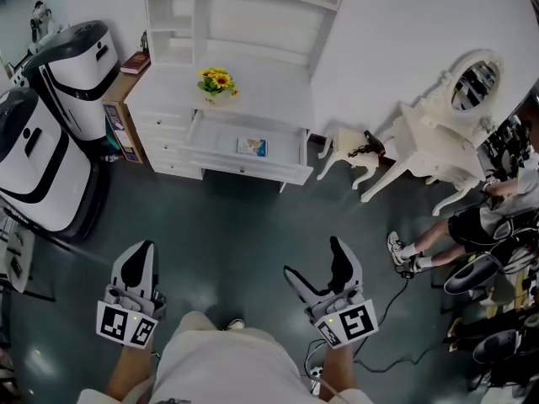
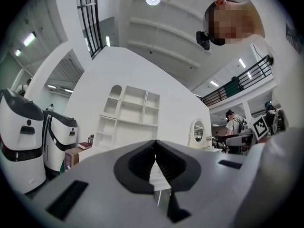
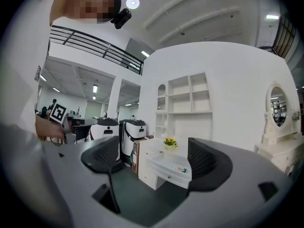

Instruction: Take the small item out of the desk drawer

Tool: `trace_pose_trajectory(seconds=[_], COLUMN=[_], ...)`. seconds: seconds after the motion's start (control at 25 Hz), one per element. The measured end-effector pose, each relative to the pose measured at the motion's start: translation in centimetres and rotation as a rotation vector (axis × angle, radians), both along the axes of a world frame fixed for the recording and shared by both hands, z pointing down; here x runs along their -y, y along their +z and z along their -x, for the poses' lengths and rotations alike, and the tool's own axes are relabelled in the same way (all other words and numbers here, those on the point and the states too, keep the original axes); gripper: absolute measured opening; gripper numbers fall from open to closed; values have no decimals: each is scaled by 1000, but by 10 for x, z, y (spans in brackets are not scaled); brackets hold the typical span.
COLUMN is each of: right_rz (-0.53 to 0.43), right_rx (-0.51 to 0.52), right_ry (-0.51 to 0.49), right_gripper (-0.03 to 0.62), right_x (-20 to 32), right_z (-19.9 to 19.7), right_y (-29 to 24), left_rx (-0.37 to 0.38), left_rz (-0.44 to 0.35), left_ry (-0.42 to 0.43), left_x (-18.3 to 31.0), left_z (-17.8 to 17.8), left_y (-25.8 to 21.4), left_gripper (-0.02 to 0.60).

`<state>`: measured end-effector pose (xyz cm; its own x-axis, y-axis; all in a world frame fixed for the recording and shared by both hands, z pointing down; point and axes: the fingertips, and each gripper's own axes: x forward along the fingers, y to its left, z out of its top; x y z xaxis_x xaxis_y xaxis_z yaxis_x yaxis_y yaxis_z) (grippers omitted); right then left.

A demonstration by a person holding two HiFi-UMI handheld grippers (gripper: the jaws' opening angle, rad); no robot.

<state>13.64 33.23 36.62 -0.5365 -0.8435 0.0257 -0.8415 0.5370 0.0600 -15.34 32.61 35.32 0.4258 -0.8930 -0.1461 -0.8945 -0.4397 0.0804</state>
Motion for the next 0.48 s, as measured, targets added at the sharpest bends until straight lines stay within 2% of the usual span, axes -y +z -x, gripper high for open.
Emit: trace_pose_trajectory(seconds=[0.24, 0.48], right_rz=[40, 80], right_rx=[-27, -54], right_ry=[-35, -31], right_gripper=[445, 445], right_x=[14, 46], right_z=[9, 17], right_y=[14, 28], left_rx=[3, -26], left_rz=[22, 71], left_ry=[-13, 34], left_x=[11, 61], left_z=[1, -10], left_y=[7, 32], left_gripper=[17, 15])
